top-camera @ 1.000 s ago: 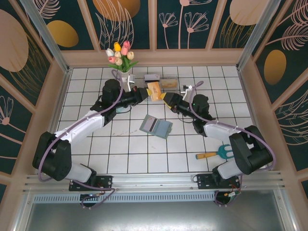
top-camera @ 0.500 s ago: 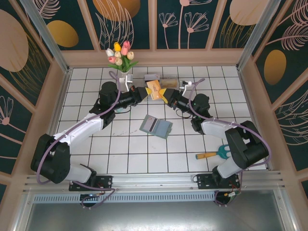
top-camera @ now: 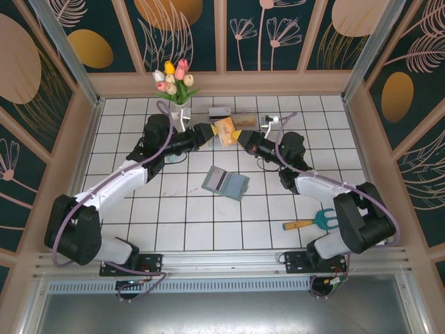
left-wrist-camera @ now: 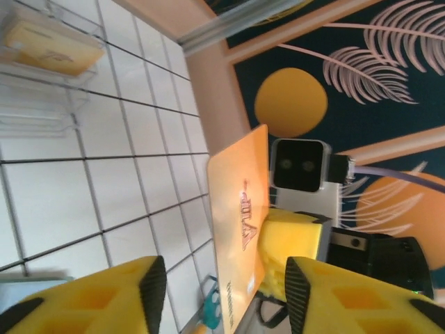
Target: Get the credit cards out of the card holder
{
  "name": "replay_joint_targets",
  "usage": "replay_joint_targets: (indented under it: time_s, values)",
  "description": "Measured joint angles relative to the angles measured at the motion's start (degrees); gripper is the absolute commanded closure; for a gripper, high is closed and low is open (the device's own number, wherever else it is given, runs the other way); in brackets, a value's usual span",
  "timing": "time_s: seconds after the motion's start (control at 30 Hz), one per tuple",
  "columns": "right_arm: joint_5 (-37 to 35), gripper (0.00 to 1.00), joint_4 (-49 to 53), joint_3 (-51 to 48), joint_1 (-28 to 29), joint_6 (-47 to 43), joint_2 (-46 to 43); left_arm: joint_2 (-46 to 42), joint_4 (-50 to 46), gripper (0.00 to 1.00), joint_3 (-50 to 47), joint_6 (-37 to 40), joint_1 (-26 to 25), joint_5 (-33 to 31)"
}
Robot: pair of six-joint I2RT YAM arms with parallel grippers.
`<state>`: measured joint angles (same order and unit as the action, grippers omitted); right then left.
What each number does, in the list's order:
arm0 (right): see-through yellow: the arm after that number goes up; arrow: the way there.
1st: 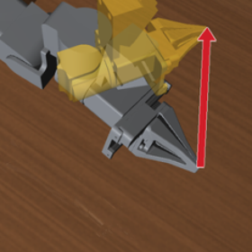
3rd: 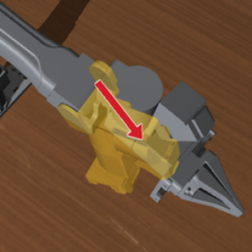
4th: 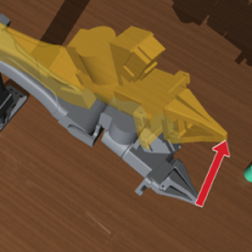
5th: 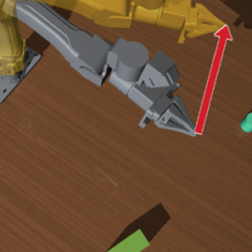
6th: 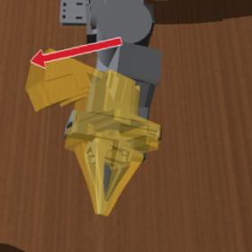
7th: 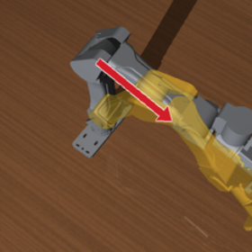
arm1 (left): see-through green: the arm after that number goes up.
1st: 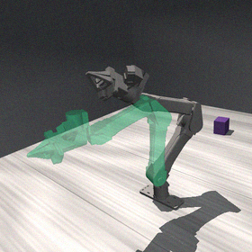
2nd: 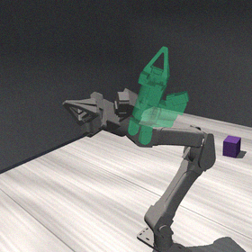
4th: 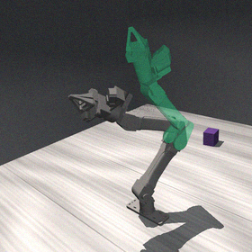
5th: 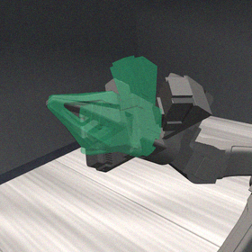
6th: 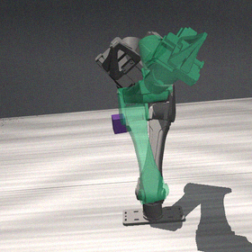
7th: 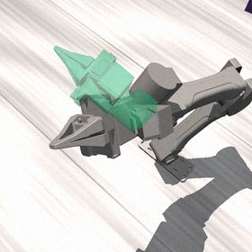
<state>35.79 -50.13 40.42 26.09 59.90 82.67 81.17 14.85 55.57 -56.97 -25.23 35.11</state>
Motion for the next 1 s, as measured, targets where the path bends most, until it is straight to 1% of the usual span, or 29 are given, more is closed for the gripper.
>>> replay_joint_targets:
  time_s: [0.13,0.3,0.4,0.47,0.67,0.83,1.0]
  values:
    - [-1.18,1.0,15.1,7.87,-1.55,-14.45,-0.92,-0.02,-3.63,0.24,0.74,3.39,4.09,0.07]
    - [-3.93,1.0,29.62,17.11,-3.52,-29.57,-0.44,-0.02,-6.62,0.13,0.39,6.05,10.95,1.07]
    - [-6.08,1.0,34.71,20.98,-3.98,-39.04,0.46,-0.02,-8.39,0.06,-1.07,8.22,13.99,0.81]
    - [-7.19,1.0,37.13,22.34,-4.04,-44.02,1.05,-0.02,-10.1,0.02,-2.29,9.92,15.06,-0.04]
    - [-9.33,1.0,42.47,26.84,-5.9,-59.06,6.08,-0.68,-13.18,0.01,-4.48,13.09,15.56,-3.5]
    - [-7.87,1.0,47.12,30.51,-7.26,-75.78,10.75,-1.73,-13.51,0.02,-4.48,14.64,15.58,-5.57]
    - [-5.97,1.0,54.82,35.95,-7.5,-93.66,15.19,-0.92,-13.92,0.01,-4.22,16.11,15.58,-5.66]
